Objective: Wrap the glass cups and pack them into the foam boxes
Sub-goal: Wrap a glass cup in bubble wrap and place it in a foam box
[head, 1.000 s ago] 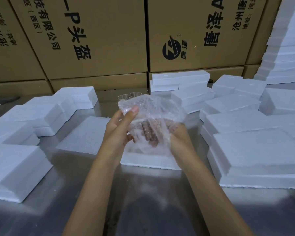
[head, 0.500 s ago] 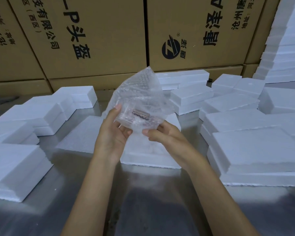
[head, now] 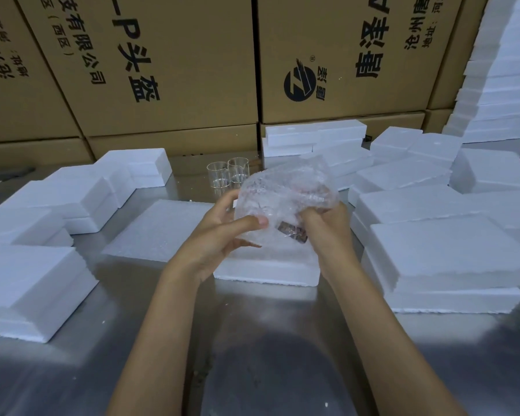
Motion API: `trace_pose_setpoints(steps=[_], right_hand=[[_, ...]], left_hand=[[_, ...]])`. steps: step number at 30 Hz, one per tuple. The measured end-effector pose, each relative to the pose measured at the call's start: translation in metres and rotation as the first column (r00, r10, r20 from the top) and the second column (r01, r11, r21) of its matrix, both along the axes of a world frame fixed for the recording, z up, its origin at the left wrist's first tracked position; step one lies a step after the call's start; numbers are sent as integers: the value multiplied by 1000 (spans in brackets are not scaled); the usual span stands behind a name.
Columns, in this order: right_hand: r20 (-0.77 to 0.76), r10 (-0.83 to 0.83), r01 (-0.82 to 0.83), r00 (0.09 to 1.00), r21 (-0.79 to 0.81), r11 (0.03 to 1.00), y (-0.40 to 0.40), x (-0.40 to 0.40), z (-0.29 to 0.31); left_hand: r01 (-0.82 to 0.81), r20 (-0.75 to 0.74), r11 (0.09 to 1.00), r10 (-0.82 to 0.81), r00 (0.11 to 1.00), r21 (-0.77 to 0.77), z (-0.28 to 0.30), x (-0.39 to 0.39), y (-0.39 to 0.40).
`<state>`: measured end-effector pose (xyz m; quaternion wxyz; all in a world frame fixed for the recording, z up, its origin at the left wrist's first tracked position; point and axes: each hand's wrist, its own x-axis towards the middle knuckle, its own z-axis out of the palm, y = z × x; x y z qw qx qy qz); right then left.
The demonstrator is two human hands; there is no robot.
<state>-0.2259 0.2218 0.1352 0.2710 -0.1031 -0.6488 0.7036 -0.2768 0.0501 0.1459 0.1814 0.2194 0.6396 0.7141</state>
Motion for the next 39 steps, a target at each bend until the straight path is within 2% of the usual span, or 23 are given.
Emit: trace_pose_setpoints(steps=[3,7,9,14,16,18,21,23,25,31,33,35,37,39], right_hand=[[0,-30,30,1000,118,993,-4,7,4],[-15,51,-49,999,75,996,-9,22,10],[-28,69,-66,997,113,991,-11,31,7],[-38,36,-17,999,417,909,-17,56,-18],[-50,34,-6,998,465,885,-20,58,-28],[-41,-11,30,999,512,858,-23,58,-34],[-60,-95,112,994,619,777,-28,60,-37],[-128,-62,129,990,624,771,-29,63,-36],[-191,-23,146,981,658,738,-29,66,-37],[-117,-6,102,993,834,542,-30,68,-43],[-108,-28,109,994,870,481,-29,66,-45],[-108,-37,114,993,896,429,-27,64,-47],[-109,-42,117,993,903,412,-25,62,-48],[-108,-61,124,992,875,469,-25,61,-49]], left_hand=[[0,-83,995,-9,996,-102,7,10,-3],[-52,-136,983,28,990,-175,5,29,-6],[-89,-175,982,60,983,-165,-1,39,-5],[-208,-297,962,149,943,-177,-22,62,-1],[-252,-326,950,182,928,-186,-32,67,2],[-307,-371,932,221,902,-192,-42,69,5],[-455,-477,869,322,818,-195,-52,72,12],[-545,-519,821,396,757,-169,-54,69,16],[-591,-509,788,443,738,-173,-56,65,16],[-579,-502,798,436,747,-167,-59,68,13],[-551,-442,826,453,774,-119,-56,73,9],[-487,-454,865,388,802,-120,-54,76,4],[-435,-546,885,285,788,-165,-53,79,2],[-445,-624,869,226,748,-218,-52,80,2]])
